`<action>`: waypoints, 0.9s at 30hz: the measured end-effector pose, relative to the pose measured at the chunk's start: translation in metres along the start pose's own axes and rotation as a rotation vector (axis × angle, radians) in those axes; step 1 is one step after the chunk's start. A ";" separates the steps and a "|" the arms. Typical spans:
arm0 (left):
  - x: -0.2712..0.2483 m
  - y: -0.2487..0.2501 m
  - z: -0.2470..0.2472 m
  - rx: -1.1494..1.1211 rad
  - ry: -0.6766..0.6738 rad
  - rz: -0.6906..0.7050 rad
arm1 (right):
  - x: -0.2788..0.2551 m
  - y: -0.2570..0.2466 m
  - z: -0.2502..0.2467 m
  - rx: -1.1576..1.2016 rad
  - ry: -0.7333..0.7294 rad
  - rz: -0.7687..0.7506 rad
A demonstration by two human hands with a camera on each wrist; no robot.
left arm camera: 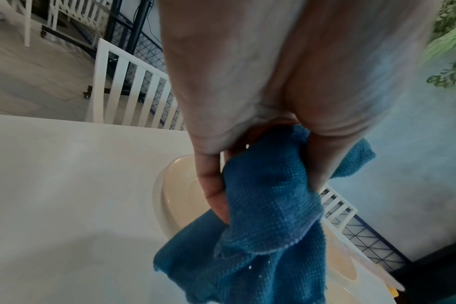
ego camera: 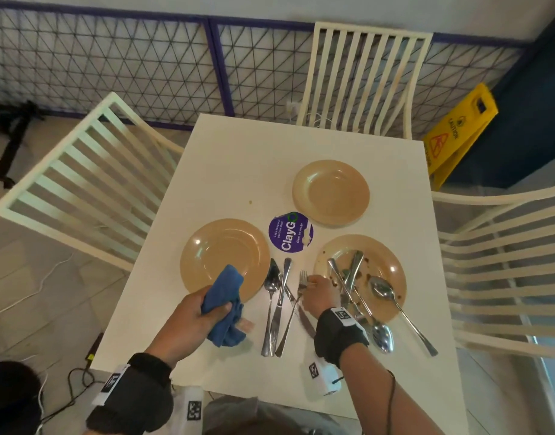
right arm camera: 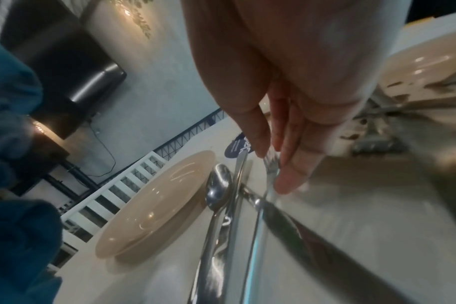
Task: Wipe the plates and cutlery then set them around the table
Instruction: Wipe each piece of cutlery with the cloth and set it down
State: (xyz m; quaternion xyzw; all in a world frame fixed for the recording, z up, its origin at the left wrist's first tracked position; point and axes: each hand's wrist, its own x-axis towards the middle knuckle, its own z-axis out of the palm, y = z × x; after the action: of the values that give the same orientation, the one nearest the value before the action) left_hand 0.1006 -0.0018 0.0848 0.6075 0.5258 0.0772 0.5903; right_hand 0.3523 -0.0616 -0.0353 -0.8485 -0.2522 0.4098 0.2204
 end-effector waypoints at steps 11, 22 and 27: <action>0.008 0.019 0.021 0.009 -0.045 0.041 | -0.010 0.068 -0.069 -0.434 0.158 0.025; 0.011 0.047 0.066 0.020 -0.120 0.080 | -0.021 0.060 -0.092 -0.259 0.091 -0.050; 0.021 0.072 0.105 -0.070 -0.161 0.085 | -0.052 0.036 -0.119 0.172 0.072 -0.216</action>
State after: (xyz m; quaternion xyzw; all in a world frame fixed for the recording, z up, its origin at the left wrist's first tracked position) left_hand 0.2241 -0.0350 0.1008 0.6126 0.4474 0.0716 0.6476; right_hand 0.4286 -0.1408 0.0418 -0.8084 -0.2980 0.3731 0.3442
